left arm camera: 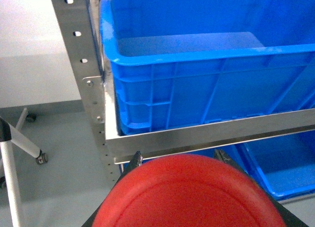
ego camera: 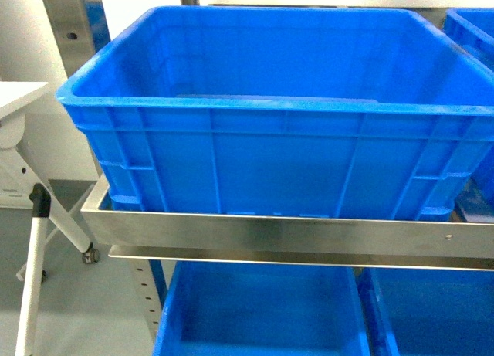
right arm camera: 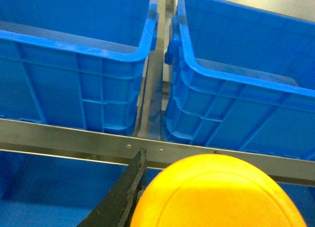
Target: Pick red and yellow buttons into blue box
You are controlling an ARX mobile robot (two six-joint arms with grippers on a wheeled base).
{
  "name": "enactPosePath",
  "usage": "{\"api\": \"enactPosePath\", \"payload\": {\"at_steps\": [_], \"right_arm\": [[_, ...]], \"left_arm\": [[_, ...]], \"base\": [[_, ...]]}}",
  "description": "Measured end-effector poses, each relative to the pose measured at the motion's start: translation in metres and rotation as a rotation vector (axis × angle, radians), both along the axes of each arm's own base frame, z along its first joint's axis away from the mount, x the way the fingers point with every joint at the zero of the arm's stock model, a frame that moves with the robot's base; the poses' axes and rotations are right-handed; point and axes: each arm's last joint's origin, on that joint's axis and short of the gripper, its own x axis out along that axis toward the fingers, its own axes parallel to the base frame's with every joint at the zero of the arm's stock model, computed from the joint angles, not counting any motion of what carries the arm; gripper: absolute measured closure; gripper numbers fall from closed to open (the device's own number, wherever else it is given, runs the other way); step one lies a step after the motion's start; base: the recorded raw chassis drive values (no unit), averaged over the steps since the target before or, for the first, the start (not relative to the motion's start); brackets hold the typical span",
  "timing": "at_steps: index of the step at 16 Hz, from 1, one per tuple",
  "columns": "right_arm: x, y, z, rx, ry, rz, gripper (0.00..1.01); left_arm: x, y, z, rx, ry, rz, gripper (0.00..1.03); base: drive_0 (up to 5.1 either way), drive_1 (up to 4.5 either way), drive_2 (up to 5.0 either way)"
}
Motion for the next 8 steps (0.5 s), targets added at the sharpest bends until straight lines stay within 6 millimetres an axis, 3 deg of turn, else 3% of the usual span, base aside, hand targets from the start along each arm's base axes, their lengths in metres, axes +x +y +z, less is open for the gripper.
{"api": "enactPosePath", "payload": {"at_steps": [8], "right_arm": [[0.0,0.0,0.0001,0.0,-0.001,0.0,0.67]], "left_arm": [[0.0,0.0,0.0002,-0.001,-0.002,0.0,0.69]], "base": [[4.9,-2.52,-2.5]]}}
